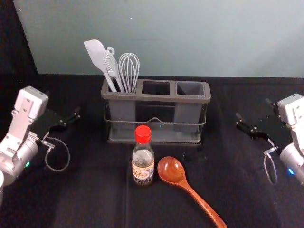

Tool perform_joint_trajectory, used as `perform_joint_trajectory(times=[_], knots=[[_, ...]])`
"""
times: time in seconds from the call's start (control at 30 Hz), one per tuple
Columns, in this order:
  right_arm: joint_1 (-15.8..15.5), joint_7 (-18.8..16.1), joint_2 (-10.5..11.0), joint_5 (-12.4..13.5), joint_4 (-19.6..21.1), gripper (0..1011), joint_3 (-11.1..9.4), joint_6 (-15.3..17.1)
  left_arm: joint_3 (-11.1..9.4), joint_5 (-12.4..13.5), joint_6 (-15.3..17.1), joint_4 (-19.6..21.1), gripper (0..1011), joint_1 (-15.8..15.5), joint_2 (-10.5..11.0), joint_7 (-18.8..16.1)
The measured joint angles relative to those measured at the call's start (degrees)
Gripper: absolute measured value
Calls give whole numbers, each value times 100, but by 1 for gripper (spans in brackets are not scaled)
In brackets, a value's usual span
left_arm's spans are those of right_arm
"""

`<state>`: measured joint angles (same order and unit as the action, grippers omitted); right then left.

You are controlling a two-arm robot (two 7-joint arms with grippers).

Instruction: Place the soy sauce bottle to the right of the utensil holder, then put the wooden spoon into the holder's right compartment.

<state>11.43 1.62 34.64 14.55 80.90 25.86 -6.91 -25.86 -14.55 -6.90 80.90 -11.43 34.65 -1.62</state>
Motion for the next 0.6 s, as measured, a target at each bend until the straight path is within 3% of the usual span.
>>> perform_joint_trajectory(times=[0.6], knots=[[0,0,0,0,0,1002,0,0,0,0,0,0,1005,0,0,0]])
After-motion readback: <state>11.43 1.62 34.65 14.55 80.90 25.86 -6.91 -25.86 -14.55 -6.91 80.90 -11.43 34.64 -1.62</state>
